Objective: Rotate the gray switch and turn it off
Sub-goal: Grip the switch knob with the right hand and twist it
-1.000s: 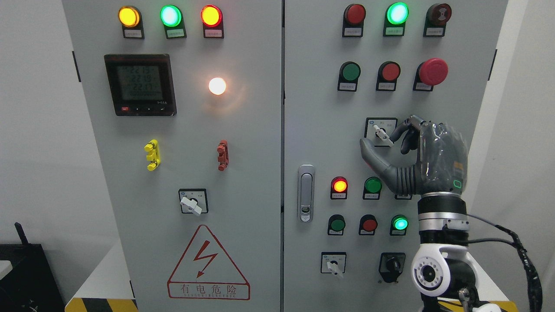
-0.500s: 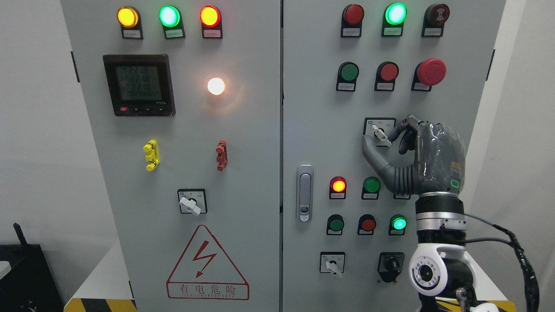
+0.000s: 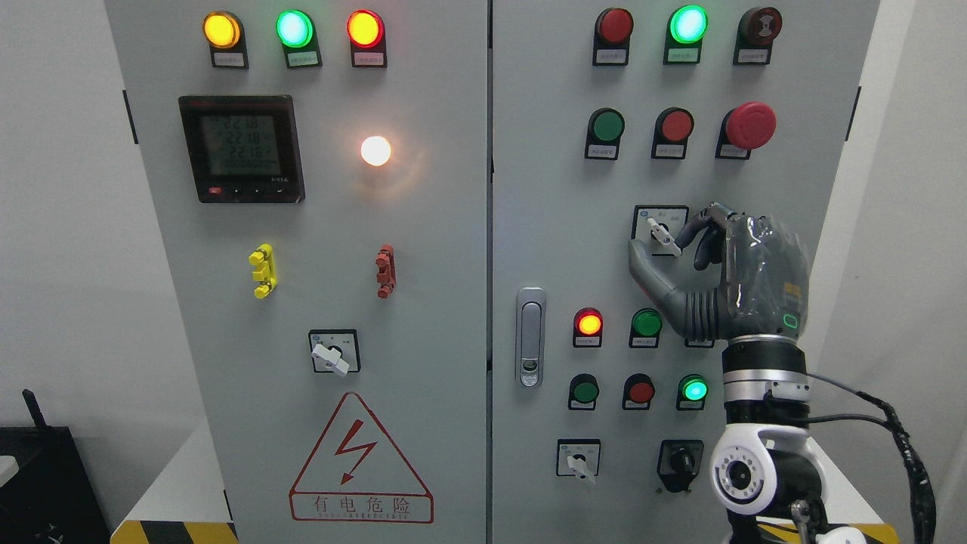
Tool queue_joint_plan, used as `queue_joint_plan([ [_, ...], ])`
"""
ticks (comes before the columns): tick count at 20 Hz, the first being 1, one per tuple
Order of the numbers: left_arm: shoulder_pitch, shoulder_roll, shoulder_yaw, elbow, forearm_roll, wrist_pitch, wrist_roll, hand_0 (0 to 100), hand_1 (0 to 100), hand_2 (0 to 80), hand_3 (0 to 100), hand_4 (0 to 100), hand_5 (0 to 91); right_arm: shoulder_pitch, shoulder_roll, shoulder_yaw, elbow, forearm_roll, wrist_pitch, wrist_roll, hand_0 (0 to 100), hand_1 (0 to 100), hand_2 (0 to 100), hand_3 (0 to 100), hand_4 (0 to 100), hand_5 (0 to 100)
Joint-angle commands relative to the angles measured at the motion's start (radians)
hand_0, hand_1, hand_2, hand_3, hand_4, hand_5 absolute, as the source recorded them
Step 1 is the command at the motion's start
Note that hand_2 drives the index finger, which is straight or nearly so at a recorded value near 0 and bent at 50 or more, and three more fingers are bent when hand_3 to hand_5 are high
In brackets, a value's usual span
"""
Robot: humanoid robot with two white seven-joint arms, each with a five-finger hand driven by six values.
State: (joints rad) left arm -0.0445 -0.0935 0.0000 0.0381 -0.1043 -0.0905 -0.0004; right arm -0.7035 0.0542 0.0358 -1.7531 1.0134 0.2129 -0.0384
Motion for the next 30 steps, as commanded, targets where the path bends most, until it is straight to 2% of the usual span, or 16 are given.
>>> queue_joint_plan([
  [1,0.000,0.000,0.032,-0.001,0.000,0.000,0.000,12,39,0.0,0,0,0.0,-0.008,0.006,0.003,0.009,0.001,0.000,0.000,10,43,66,92,88,100],
  [15,0.000,0.000,0.032,-0.001,0.000,0.000,0.000,12,39,0.0,0,0,0.0,-0.022,0.009,0.003,0.024,0.008,0.013,0.000,16,42,68,93,89,100],
  [23,0.000,0.000,0.032,0.000,0.000,0.000,0.000,12,39,0.0,0,0,0.0,-0.028,0.015,0.004,0.029,0.008,0.014,0.000,33,41,69,95,89,100],
  [30,0.000,0.000,0.032,-0.001,0.000,0.000,0.000,12,39,0.0,0,0,0.0,-0.027,0.016,0.004,0.029,0.008,0.014,0.000,41,42,70,95,89,100],
])
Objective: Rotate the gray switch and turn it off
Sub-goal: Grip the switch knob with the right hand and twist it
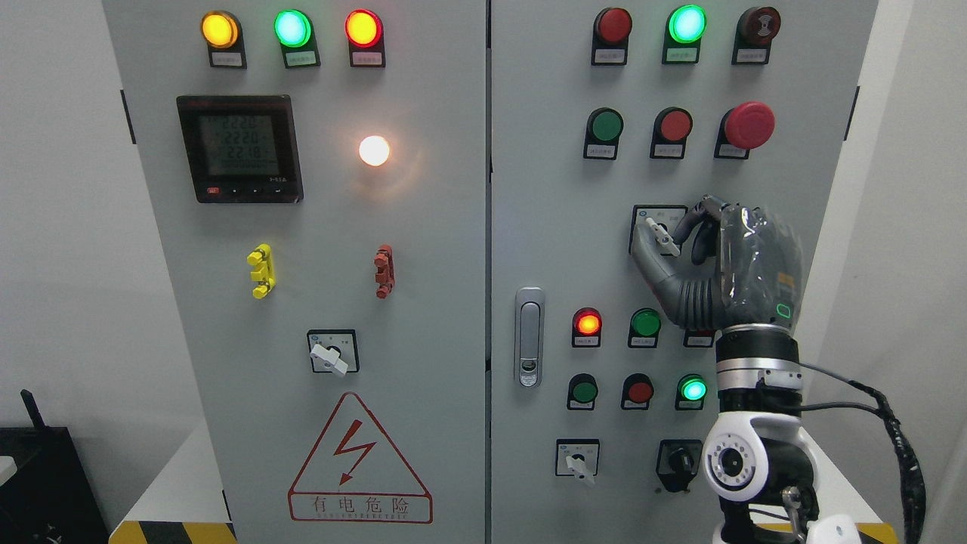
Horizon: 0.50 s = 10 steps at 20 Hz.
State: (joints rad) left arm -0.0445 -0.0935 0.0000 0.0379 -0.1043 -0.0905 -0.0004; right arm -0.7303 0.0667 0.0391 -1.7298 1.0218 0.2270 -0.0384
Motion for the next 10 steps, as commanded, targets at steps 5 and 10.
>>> queue_joint_plan([
  [5,0.000,0.000,0.032,0.000,0.000,0.000,0.000,12,39,0.0,0,0,0.0,0.000,0.004,0.001,0.006,0.000,0.000,0.000,46,42,70,96,90,100],
  [10,0.000,0.000,0.032,0.000,0.000,0.000,0.000,12,39,0.0,0,0,0.0,-0.001,0.004,0.001,0.006,0.000,0.000,0.000,50,42,71,96,90,100],
])
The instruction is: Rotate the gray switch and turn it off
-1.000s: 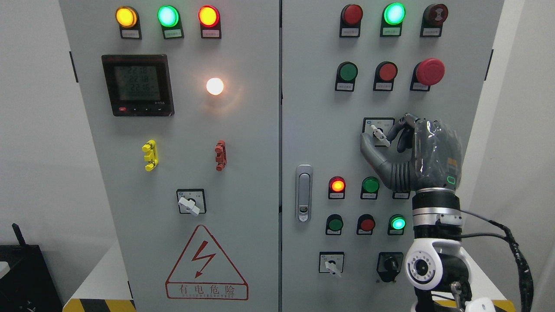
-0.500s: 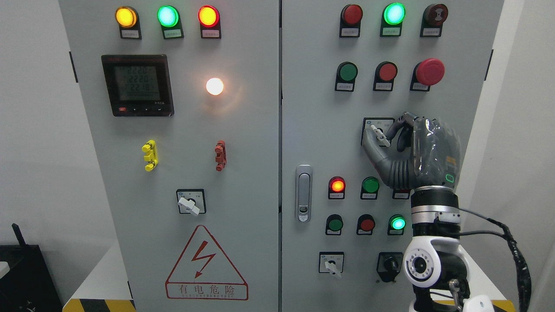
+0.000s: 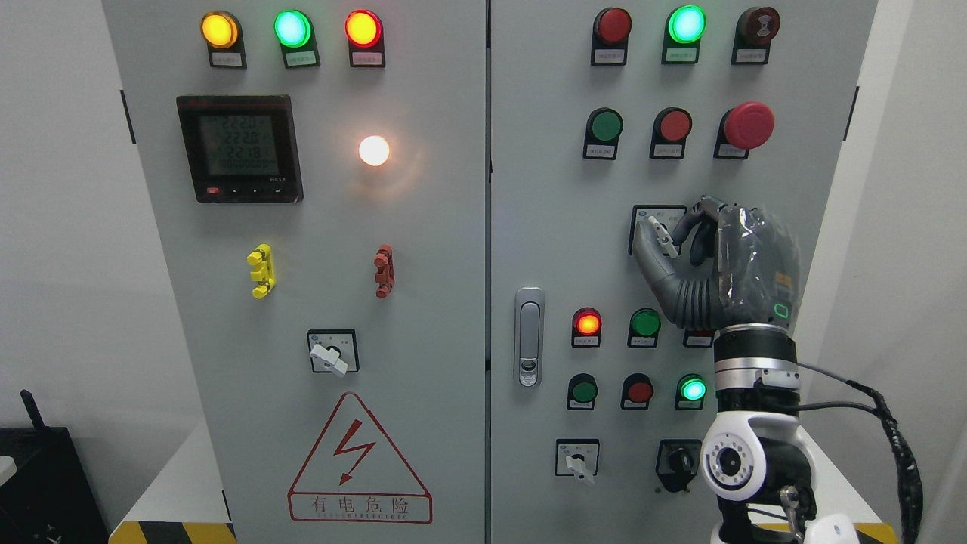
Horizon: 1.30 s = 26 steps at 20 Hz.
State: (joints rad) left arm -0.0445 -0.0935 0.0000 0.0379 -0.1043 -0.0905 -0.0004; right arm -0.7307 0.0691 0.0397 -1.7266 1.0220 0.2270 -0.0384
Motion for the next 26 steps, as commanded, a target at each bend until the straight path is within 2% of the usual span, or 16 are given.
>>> queue_joint_plan([
  [1,0.000,0.000,0.032,0.000,0.000,0.000,0.000,12,39,0.0,0,0,0.0,-0.001,0.001,0.000,0.002,0.000,0.000,0.000,51,41,71,96,90,100],
  [26,0.000,0.000,0.032,0.000,0.000,0.000,0.000,12,39,0.0,0,0,0.0,0.000,0.008,0.003,-0.005,-0.002,-0.008,-0.006,61,35,73,98,90,100],
])
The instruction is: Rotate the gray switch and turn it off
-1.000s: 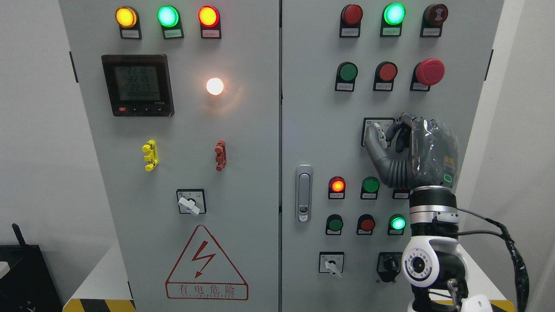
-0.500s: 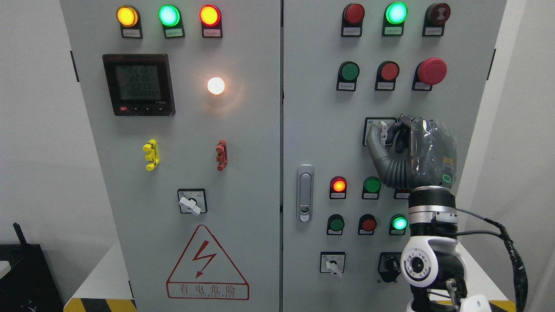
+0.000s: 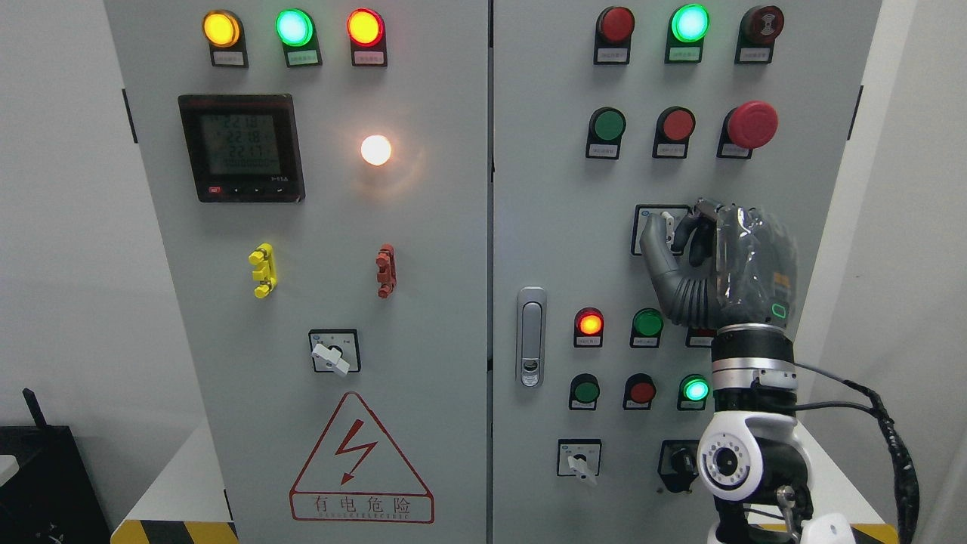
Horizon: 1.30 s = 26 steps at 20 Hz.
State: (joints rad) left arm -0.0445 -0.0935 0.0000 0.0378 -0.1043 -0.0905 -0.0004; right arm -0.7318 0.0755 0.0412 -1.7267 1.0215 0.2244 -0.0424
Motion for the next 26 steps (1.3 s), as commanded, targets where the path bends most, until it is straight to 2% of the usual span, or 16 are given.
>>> queue_joint_plan([
  [1,0.000,0.000,0.032,0.001,0.000,0.000,0.000,12,39,0.0,0,0,0.0,0.003,0.001,0.002,-0.007,-0.001,-0.007,-0.004,58,36,73,98,91,100],
  [7,0.000,0.000,0.032,0.001,0.000,0.000,0.000,12,39,0.0,0,0,0.0,0.009,0.000,0.002,-0.019,0.000,-0.010,-0.007,45,38,73,98,91,100],
  [10,0.000,0.000,0.032,0.001,0.000,0.000,0.000,12,39,0.0,0,0,0.0,0.014,-0.005,0.002,-0.028,-0.001,-0.014,-0.019,41,38,73,98,91,100],
  [21,0.000,0.000,0.032,0.001,0.000,0.000,0.000,12,39,0.0,0,0,0.0,0.037,-0.016,-0.014,-0.076,0.000,-0.049,-0.048,38,38,72,98,91,100],
  [26,0.000,0.000,0.032,0.001,0.000,0.000,0.000,12,39,0.0,0,0,0.0,0.081,-0.016,-0.017,-0.129,-0.001,-0.144,-0.119,37,38,70,96,89,100],
])
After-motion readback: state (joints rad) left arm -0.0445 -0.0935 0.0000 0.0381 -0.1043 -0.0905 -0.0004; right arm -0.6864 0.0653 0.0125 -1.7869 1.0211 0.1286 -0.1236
